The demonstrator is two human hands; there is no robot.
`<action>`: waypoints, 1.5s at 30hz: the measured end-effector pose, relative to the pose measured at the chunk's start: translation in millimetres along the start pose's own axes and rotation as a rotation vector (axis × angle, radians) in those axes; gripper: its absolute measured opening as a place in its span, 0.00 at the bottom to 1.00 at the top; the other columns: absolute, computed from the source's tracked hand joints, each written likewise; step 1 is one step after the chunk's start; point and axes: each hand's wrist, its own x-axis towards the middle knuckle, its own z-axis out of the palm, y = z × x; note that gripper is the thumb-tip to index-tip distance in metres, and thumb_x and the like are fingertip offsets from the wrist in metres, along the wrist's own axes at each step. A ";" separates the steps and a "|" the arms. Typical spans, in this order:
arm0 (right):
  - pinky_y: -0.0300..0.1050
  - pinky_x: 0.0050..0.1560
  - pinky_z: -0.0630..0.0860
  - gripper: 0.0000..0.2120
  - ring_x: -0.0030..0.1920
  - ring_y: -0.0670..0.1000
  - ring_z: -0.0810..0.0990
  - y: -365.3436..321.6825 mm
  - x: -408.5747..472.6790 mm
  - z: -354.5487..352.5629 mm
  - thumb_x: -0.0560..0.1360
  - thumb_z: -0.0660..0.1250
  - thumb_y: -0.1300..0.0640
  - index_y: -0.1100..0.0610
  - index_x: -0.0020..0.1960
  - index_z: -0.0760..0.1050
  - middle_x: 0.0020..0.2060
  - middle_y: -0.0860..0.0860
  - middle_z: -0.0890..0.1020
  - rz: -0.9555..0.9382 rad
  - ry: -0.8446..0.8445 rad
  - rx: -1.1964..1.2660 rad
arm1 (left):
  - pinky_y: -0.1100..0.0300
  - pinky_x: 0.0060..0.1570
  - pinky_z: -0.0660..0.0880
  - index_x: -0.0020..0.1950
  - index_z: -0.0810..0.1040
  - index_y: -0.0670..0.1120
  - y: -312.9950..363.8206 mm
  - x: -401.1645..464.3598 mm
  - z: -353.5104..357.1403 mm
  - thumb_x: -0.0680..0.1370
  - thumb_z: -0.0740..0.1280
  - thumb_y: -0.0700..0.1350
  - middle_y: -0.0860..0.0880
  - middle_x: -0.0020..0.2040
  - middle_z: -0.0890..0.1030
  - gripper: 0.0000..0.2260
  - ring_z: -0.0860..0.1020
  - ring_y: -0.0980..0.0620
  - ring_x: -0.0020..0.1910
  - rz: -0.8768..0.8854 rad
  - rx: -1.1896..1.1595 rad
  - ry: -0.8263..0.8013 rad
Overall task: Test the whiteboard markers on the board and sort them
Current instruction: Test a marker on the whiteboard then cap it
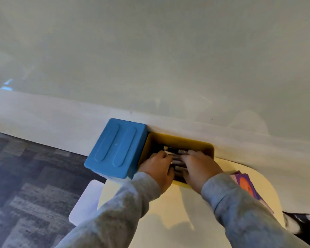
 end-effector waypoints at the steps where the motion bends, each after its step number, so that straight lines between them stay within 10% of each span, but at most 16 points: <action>1: 0.52 0.63 0.74 0.17 0.63 0.56 0.74 -0.4 4.8 1.5 0.79 0.62 0.56 0.50 0.67 0.75 0.64 0.50 0.76 0.003 -0.006 -0.038 | 0.53 0.58 0.76 0.67 0.74 0.53 -1.7 2.4 2.0 0.82 0.58 0.53 0.53 0.63 0.74 0.15 0.73 0.50 0.60 -0.026 0.006 0.015; 10: 0.52 0.48 0.80 0.10 0.44 0.56 0.79 1.9 25.5 25.6 0.78 0.61 0.55 0.47 0.57 0.76 0.44 0.51 0.80 0.057 -0.037 -0.083 | 0.47 0.56 0.75 0.57 0.75 0.55 -9.0 18.2 20.6 0.81 0.52 0.55 0.50 0.51 0.71 0.14 0.73 0.46 0.54 -0.004 0.096 0.069; 15: 0.53 0.58 0.78 0.11 0.52 0.57 0.80 -2.1 34.4 31.2 0.82 0.60 0.55 0.49 0.61 0.77 0.53 0.53 0.82 0.068 -0.052 -0.205 | 0.48 0.60 0.75 0.63 0.79 0.52 -11.1 41.8 26.6 0.82 0.51 0.53 0.49 0.60 0.80 0.20 0.77 0.45 0.56 0.058 0.233 -0.003; 20: 0.49 0.48 0.74 0.09 0.44 0.56 0.77 -2.0 33.0 25.4 0.81 0.62 0.56 0.53 0.54 0.82 0.47 0.54 0.83 0.052 0.031 -0.195 | 0.54 0.44 0.73 0.52 0.77 0.51 -3.6 35.5 19.1 0.83 0.55 0.52 0.47 0.48 0.78 0.12 0.75 0.47 0.43 0.027 0.141 0.019; 31: 0.38 0.32 0.69 0.05 0.33 0.49 0.75 40.9 -59.2 -26.5 0.79 0.68 0.63 0.58 0.48 0.83 0.32 0.51 0.81 -0.227 0.512 0.787 | 0.55 0.42 0.76 0.56 0.72 0.51 -5.4 -16.2 -30.5 0.84 0.56 0.55 0.52 0.45 0.78 0.10 0.76 0.52 0.41 0.589 -0.062 0.370; 38: 0.52 0.42 0.75 0.09 0.41 0.49 0.75 3.0 -84.7 -37.0 0.82 0.56 0.43 0.46 0.57 0.70 0.42 0.46 0.79 -0.340 0.521 -0.170 | 0.51 0.47 0.77 0.61 0.70 0.50 7.3 -50.9 -85.0 0.81 0.42 0.62 0.50 0.50 0.79 0.24 0.78 0.50 0.44 0.726 0.497 0.519; 45: 0.47 0.26 0.75 0.15 0.24 0.47 0.70 -18.0 -115.8 -77.2 0.79 0.52 0.40 0.46 0.46 0.72 0.28 0.45 0.76 -0.411 0.904 -0.445 | 0.62 0.25 0.60 0.44 0.74 0.47 19.9 -95.7 -132.8 0.83 0.51 0.58 0.53 0.28 0.70 0.20 0.61 0.53 0.22 0.961 0.623 0.964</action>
